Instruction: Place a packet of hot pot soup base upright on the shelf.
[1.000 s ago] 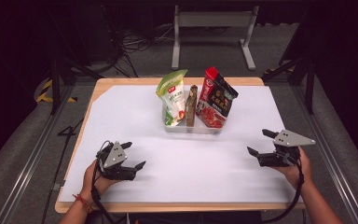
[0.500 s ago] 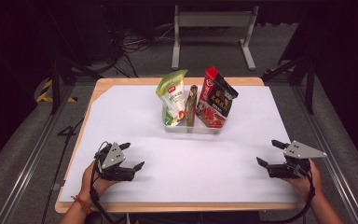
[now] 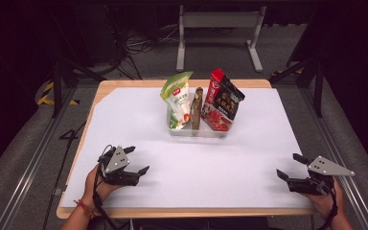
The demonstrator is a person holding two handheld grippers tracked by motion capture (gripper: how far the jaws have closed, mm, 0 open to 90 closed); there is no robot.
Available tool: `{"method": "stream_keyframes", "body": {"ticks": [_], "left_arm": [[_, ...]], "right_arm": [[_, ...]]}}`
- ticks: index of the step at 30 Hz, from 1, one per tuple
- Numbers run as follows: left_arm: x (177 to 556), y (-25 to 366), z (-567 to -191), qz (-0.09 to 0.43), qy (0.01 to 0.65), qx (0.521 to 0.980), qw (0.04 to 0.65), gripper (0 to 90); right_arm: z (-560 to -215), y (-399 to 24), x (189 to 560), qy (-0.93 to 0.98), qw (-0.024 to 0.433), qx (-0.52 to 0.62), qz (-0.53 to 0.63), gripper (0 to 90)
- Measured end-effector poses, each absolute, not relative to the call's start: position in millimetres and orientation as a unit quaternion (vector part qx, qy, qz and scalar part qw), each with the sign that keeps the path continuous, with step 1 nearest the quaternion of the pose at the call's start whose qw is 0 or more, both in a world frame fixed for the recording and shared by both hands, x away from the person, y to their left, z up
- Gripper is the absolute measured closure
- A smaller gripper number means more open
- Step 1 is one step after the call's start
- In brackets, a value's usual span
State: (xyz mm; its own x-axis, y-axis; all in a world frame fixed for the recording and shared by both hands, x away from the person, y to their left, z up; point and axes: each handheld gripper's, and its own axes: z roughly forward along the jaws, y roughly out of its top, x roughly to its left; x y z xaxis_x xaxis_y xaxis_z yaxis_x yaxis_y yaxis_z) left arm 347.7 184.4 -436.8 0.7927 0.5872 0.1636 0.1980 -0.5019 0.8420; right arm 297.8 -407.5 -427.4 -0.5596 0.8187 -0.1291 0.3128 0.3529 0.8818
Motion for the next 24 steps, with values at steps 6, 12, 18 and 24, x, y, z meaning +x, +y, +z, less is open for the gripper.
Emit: {"method": "stream_keyframes", "body": {"ticks": [6, 12, 18, 24], "left_arm": [[348.9, 181.9, -436.8, 0.221, 0.226, 0.842, 0.438, 17.2], [350.3, 181.6, -436.5, 0.220, 0.225, 0.840, 0.441, 17.1], [352.4, 181.2, -436.4, 0.220, 0.227, 0.839, 0.444, 17.1], [352.9, 180.5, -436.5, 0.220, 0.231, 0.837, 0.444, 17.1]], "right_arm": [[-428.7, -412.6, 294.6, 0.762, 0.299, 0.377, 0.433, 14.4], [-427.5, -412.3, 290.9, 0.755, 0.305, 0.381, 0.438, 15.8], [-430.8, -406.9, 293.7, 0.764, 0.302, 0.380, 0.425, 17.1], [-431.9, -401.0, 293.7, 0.772, 0.304, 0.372, 0.416, 15.9]]}}
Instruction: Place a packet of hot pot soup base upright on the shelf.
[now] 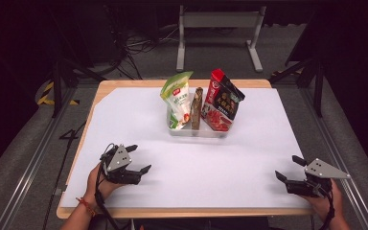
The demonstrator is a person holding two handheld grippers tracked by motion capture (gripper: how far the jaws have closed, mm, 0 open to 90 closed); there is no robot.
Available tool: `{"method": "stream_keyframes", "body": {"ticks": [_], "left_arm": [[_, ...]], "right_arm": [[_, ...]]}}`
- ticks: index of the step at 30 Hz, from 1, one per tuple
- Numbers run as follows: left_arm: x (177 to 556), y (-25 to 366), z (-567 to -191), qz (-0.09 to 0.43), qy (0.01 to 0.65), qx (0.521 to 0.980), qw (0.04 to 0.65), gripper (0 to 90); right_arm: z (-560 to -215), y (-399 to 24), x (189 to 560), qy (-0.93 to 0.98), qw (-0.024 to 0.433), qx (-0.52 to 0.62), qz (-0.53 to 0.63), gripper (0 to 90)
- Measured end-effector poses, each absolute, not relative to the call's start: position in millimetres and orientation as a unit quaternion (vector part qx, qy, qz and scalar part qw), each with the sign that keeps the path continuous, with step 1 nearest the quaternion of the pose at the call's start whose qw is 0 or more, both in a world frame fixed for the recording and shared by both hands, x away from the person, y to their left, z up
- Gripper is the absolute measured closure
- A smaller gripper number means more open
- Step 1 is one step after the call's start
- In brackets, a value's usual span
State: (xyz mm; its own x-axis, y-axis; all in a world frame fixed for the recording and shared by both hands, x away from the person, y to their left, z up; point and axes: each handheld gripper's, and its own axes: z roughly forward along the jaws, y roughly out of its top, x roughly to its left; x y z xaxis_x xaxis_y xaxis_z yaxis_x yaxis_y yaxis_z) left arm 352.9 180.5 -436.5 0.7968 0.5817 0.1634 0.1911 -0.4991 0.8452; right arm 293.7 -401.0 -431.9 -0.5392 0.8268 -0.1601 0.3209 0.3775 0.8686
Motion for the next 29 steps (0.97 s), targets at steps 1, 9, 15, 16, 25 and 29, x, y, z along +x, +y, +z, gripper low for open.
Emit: {"method": "stream_keyframes", "body": {"ticks": [1, 9, 15, 16, 25, 29], "left_arm": [[353.0, 180.2, -436.6, 0.220, 0.232, 0.837, 0.443, 17.1], [349.3, 178.6, -433.7, 0.227, 0.223, 0.833, 0.452, 17.2], [351.9, 179.0, -434.5, 0.225, 0.228, 0.834, 0.450, 17.2], [351.7, 179.1, -434.3, 0.224, 0.228, 0.833, 0.451, 17.2], [351.2, 181.2, -433.1, 0.223, 0.236, 0.829, 0.456, 17.2], [352.8, 182.9, -433.3, 0.224, 0.240, 0.827, 0.457, 17.2]], "right_arm": [[-431.6, -400.8, 293.5, 0.772, 0.304, 0.373, 0.415, 15.8], [-424.9, -400.7, 295.0, 0.755, 0.273, 0.403, 0.439, 16.0], [-423.5, -398.6, 293.0, 0.758, 0.281, 0.395, 0.435, 15.9], [-423.1, -398.3, 293.3, 0.758, 0.282, 0.395, 0.435, 15.9], [-423.6, -395.4, 294.8, 0.763, 0.284, 0.390, 0.430, 16.8], [-424.2, -395.1, 295.6, 0.766, 0.282, 0.387, 0.429, 16.7]]}}
